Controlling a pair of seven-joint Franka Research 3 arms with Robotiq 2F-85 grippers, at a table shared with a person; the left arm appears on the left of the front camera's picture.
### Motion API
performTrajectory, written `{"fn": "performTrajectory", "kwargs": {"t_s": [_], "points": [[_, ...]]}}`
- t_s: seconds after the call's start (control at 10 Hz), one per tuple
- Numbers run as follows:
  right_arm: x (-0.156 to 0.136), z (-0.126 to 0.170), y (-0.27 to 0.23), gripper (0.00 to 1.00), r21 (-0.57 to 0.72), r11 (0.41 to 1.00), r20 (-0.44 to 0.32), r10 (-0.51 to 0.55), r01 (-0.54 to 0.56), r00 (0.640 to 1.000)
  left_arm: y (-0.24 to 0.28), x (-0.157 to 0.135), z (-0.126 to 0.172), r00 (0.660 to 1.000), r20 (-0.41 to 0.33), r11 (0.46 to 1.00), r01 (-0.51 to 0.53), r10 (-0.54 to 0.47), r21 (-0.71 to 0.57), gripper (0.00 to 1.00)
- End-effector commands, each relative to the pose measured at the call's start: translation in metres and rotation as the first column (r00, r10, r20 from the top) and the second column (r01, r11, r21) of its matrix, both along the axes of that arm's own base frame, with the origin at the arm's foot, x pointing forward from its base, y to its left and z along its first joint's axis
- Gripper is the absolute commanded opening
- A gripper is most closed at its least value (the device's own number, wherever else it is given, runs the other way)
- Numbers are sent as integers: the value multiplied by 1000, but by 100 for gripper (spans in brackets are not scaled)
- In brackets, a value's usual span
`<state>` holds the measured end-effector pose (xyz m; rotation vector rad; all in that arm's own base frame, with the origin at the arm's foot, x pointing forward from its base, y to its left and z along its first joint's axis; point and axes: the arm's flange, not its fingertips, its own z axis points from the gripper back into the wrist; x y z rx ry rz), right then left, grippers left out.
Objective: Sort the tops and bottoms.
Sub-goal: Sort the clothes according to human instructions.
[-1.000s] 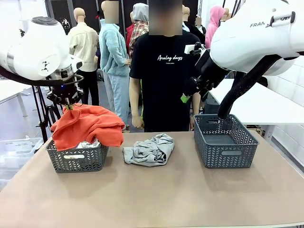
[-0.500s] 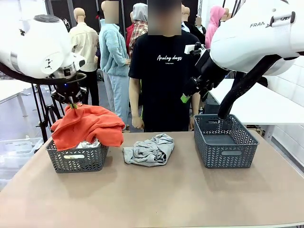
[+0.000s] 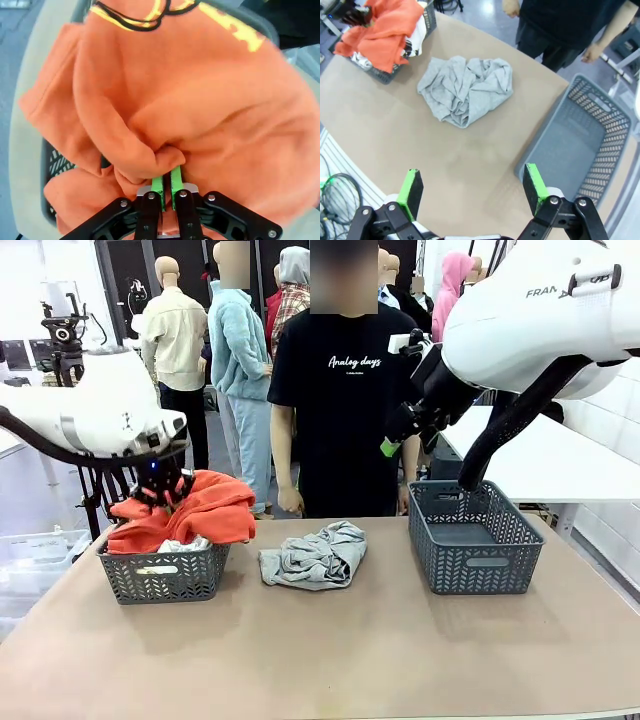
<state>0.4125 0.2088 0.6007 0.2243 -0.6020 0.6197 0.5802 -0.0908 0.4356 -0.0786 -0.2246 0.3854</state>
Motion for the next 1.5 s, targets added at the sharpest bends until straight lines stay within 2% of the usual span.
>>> {"fn": "performTrajectory", "kwargs": {"t_s": [0.0,0.2,0.3,0.5,0.7,0.9,1.1,1.2,1.4], "points": [[-3,-4,-2,100,-2,1000,-8,-2,2,1000,12,11,-29,987,-150,998,-61,60,-2,0],[-3,-4,-2,100,-2,1000,-8,-2,2,1000,4,15,-69,964,-258,998,-51,59,38,0],[-3,-4,-2,100,-2,1000,-8,-2,2,1000,3,16,-71,966,-252,998,-48,59,49,0],[-3,-4,-2,100,-2,1000,-8,-2,2,1000,2,11,-51,975,-212,997,-55,65,56,0],[-3,-4,-2,100,-2,1000,-8,-2,2,1000,0,6,-31,971,-224,996,-71,81,52,0],[-3,-4,-2,100,-2,1000,-8,-2,2,1000,-1,1,-23,979,-192,997,-59,69,56,0],[-3,-4,-2,100,-2,1000,-8,-2,2,1000,1,2,-22,975,-208,996,-67,77,52,0],[-3,-4,-2,100,-2,1000,-8,-2,2,1000,0,3,-23,974,-214,996,-68,77,50,7],[-3,-4,-2,100,-2,1000,-8,-2,2,1000,1,3,-22,972,-216,995,-76,88,60,44]]}}
